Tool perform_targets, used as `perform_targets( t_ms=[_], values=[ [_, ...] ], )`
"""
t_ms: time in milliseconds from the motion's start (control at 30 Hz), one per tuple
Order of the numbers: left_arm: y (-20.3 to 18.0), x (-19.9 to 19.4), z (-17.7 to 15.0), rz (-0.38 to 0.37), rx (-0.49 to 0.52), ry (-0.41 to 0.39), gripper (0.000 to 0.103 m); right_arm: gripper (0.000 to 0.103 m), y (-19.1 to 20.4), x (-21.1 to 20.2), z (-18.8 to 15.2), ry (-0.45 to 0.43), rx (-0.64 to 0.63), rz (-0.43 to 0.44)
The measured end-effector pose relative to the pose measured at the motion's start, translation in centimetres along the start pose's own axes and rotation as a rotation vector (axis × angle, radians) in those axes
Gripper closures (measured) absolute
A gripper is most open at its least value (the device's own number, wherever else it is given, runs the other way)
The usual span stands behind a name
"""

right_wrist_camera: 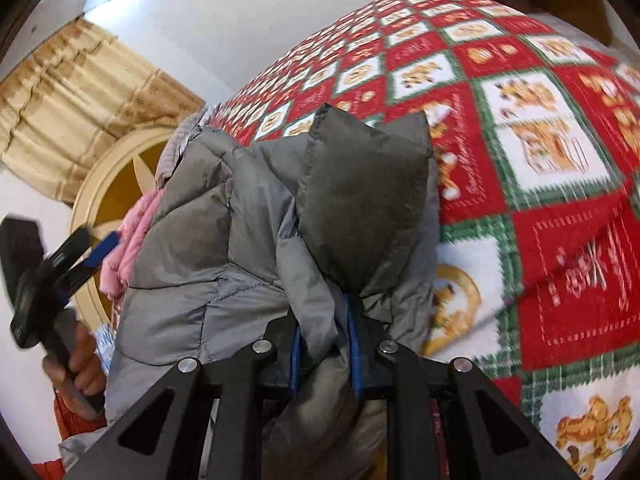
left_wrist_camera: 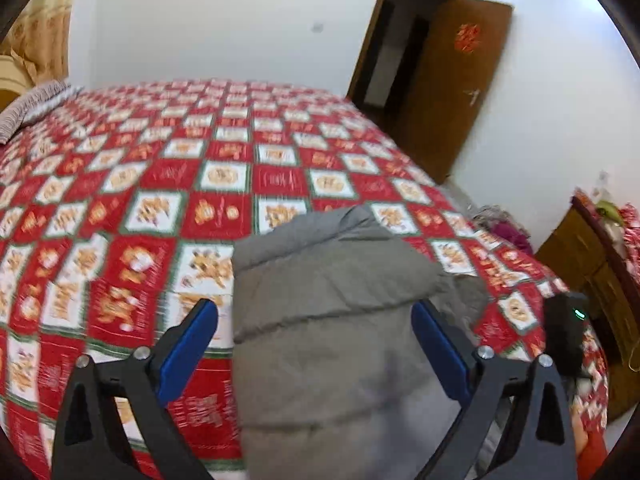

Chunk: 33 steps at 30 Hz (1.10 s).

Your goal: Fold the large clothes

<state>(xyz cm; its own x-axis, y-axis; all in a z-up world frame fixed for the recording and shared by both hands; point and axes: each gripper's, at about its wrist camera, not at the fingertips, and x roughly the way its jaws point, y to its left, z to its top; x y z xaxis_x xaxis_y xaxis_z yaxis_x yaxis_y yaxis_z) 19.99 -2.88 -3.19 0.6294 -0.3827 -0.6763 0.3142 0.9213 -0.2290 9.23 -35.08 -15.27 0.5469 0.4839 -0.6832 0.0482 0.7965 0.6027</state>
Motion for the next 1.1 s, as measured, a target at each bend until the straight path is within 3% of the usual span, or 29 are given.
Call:
perform_targets(
  t_ms=[133, 267, 367, 467, 567, 667, 733, 800, 867, 933, 1100],
  values=[
    [-1.4, 4.7, -2.2, 0.096, 0.078, 0.076, 0.004, 0.084, -1.4, 0.0, -0.8, -0.015, 0.033, 0.025],
    [-1.2, 5.0, -3.6, 0.142, 0.038, 0.074, 0.0, 0.083, -1.7, -0.4, -0.4, 0.006, 0.051, 0.039],
    [-1.7, 4.3, -3.8, 0.165, 0.066, 0.051, 0.0, 0.077, 0.4, -3.5, 1.2, 0.022, -0.016, -0.061],
    [-2.3, 4.3, -3.8, 0.207, 0.089, 0.026, 0.0, 0.077, 4.0, -8.0, 3.0, -0.07, -0.088, -0.179],
    [-2.7, 4.6, -3.6, 0.24, 0.098, 0.017, 0.0, 0.074, 8.0, -10.4, 5.0, -0.131, -0.065, -0.191],
    [-3.1, 4.5, -3.7, 0.28, 0.131, 0.001, 0.0, 0.052, 10.4, -7.2, 6.1, -0.095, -0.036, -0.277],
    [-3.1, 4.4, -3.7, 0.292, 0.143, -0.004, 0.0, 0.052, 11.0, -3.6, 5.7, -0.112, -0.089, -0.437],
    [-2.7, 4.2, -3.8, 0.292, 0.141, -0.006, 0.0, 0.052, 10.1, -0.2, 4.8, -0.131, -0.134, -0.53],
    [-2.1, 4.2, -3.8, 0.283, 0.125, 0.001, 0.0, 0.052, 8.2, 1.9, 4.1, -0.136, -0.123, -0.542],
    [-1.3, 4.4, -3.7, 0.272, 0.091, 0.012, 0.0, 0.052, 6.6, 2.7, 3.8, -0.174, -0.104, -0.5],
    [0.9, 5.2, -3.4, 0.245, -0.004, 0.04, 0.0, 0.052, 6.3, 5.6, 3.4, -0.206, -0.183, -0.438]
  ],
)
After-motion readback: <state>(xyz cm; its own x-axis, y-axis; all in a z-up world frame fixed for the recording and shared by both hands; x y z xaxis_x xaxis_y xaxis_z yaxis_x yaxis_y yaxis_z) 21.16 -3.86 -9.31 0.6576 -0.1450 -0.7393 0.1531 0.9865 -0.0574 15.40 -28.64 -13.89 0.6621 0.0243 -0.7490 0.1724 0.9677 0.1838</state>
